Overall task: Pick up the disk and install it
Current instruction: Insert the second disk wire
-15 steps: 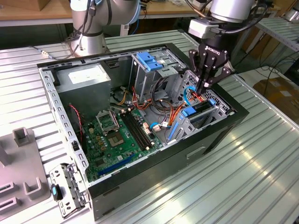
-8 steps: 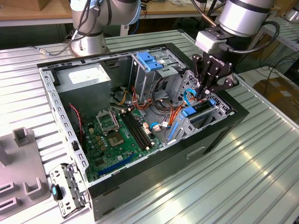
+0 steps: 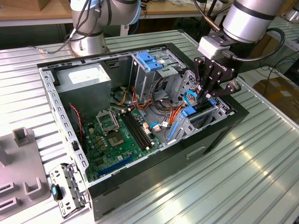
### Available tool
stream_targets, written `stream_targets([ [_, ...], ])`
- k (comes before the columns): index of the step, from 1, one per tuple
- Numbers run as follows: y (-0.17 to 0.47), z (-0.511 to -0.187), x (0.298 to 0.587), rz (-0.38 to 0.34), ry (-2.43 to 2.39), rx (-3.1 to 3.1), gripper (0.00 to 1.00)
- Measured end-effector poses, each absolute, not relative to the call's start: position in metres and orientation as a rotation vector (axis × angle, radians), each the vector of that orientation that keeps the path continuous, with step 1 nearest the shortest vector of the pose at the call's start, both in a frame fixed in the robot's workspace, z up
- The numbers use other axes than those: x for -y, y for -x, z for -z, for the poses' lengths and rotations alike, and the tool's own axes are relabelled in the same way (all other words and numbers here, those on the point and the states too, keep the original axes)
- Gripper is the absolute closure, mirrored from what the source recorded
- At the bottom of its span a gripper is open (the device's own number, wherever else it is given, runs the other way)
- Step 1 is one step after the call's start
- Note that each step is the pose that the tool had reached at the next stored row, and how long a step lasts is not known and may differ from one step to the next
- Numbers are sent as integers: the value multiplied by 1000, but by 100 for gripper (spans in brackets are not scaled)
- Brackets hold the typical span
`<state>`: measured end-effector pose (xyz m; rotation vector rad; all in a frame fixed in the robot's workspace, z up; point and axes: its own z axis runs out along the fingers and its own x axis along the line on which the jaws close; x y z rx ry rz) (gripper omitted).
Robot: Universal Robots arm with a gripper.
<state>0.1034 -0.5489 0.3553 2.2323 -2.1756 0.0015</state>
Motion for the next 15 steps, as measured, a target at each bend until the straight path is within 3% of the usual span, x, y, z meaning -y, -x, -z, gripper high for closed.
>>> stream_targets([
  [15,-107,-349,550,9,-2221,2197,84],
])
